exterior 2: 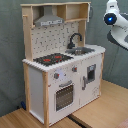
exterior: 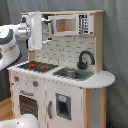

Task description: Play with the kitchen

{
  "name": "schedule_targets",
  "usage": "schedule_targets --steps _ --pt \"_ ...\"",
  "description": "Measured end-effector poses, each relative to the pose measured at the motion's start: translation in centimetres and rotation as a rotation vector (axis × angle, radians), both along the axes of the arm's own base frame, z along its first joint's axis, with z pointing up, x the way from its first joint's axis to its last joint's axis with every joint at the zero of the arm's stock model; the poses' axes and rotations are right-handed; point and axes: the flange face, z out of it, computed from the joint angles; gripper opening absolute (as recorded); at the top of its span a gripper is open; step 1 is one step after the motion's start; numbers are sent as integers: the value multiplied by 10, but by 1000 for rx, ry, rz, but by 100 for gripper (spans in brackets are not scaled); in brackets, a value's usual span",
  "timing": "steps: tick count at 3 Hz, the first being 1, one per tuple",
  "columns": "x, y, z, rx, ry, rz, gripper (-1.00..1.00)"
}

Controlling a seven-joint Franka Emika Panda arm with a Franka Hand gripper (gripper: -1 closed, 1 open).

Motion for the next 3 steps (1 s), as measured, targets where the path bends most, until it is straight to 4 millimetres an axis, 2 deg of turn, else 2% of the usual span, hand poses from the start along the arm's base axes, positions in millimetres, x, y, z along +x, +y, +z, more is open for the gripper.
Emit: schedule_targets --steps 1,2,3 --pt "0 0 0 2 -1 0 -100" --pt "14 0 -2 16 -4 27 -100" --pt "36 -6 1 0 4 84 -100"
